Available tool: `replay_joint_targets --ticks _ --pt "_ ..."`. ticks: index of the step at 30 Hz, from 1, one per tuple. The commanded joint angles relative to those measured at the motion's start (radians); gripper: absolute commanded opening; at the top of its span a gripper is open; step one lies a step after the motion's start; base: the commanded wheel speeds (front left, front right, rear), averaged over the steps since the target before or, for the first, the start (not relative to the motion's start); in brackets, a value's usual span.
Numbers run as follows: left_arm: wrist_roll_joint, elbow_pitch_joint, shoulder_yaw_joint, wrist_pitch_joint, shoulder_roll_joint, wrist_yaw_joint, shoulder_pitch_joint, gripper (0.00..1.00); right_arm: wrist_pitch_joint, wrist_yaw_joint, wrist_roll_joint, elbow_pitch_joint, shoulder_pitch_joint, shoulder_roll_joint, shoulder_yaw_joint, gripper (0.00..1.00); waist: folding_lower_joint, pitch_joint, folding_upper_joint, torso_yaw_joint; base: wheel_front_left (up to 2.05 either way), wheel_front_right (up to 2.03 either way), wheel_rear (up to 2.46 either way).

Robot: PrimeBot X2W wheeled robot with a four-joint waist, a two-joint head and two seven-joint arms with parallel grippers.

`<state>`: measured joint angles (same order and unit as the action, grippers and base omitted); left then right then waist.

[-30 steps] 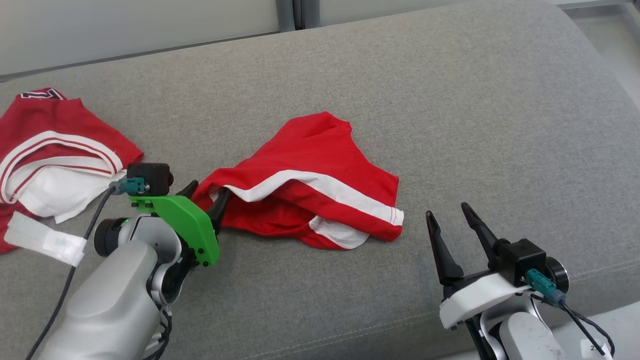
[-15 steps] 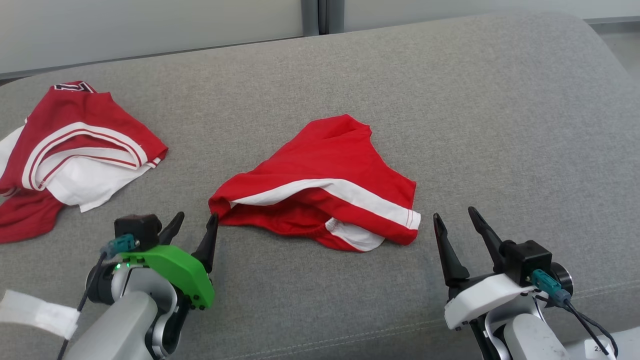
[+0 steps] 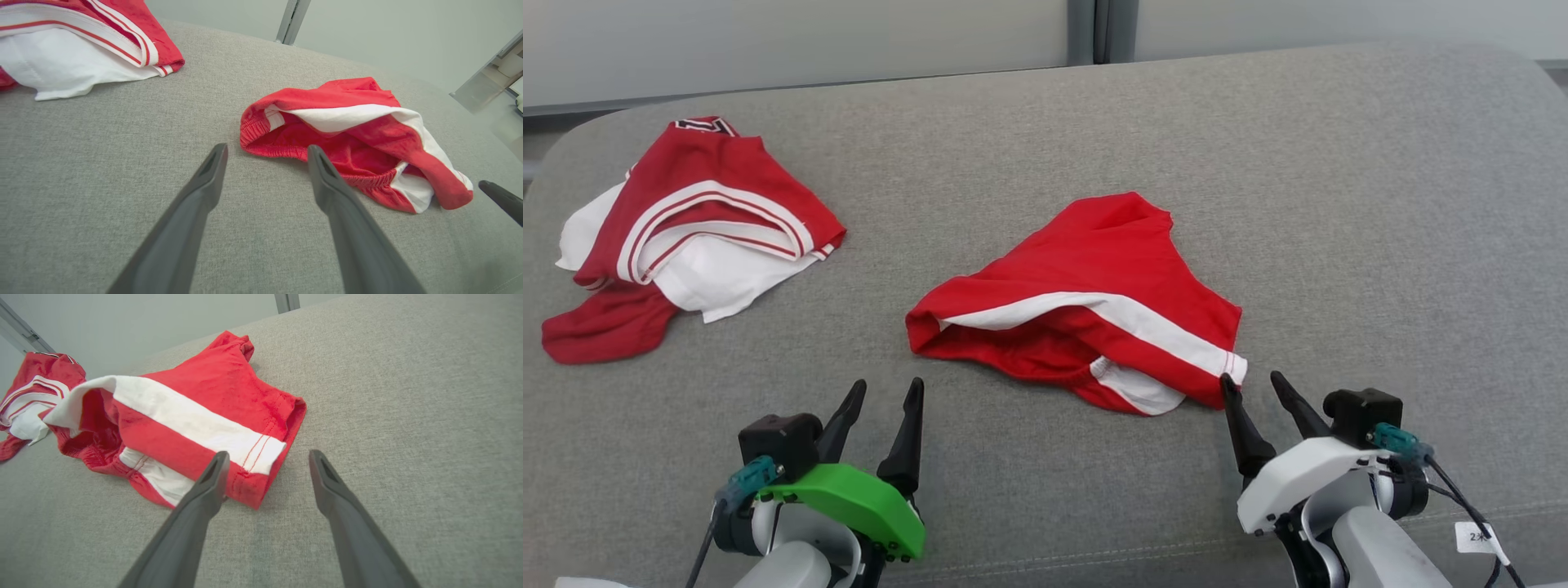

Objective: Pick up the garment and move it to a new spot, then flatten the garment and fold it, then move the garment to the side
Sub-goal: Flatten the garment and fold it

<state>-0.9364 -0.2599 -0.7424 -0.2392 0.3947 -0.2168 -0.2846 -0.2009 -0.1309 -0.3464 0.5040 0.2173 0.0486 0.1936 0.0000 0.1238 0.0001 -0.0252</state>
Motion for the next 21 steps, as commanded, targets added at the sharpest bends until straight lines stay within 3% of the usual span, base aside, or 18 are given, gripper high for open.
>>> replay_joint_targets --ticks 1,9,10,12,13,14,21 --pt "0.010 0.011 0.000 -0.007 0.008 -0.009 0.013 1.00 0.000 0.000 -0.029 0.018 0.022 0.003 0.001 1.00 0.0000 0.003 -0.0001 0.024 0.00 0.00 0.00" --pt "0.025 0.072 -0.002 -0.008 0.017 -0.039 0.034 1.00 0.040 0.000 -0.222 0.175 0.114 0.003 0.051 1.00 0.0000 0.006 -0.0001 0.070 0.00 0.00 0.00" --pt "0.026 0.077 0.000 -0.009 0.018 -0.041 0.034 1.00 0.045 0.000 -0.242 0.192 0.127 0.003 0.058 0.93 0.0000 0.006 -0.0001 0.073 0.00 0.00 0.00" --pt "0.026 0.083 0.001 -0.008 0.020 -0.044 0.036 1.00 0.050 0.000 -0.257 0.224 0.155 0.012 0.074 0.40 0.0000 0.007 -0.0001 0.078 0.00 0.00 0.00" --pt "0.027 0.085 0.001 -0.008 0.020 -0.045 0.035 1.00 0.046 0.000 -0.259 0.235 0.172 0.023 0.081 0.24 0.0000 0.008 -0.0001 0.080 0.00 0.00 0.00" --pt "0.027 0.088 0.002 -0.009 0.020 -0.046 0.035 1.00 0.043 0.000 -0.262 0.248 0.189 0.032 0.088 0.00 0.0000 0.009 -0.0001 0.082 0.00 0.00 0.00" --pt "0.026 0.091 -0.003 -0.010 0.008 -0.036 0.034 1.00 0.042 0.000 -0.254 0.300 0.344 0.117 0.152 0.00 0.0000 0.015 -0.0001 0.092 0.00 0.00 0.00"
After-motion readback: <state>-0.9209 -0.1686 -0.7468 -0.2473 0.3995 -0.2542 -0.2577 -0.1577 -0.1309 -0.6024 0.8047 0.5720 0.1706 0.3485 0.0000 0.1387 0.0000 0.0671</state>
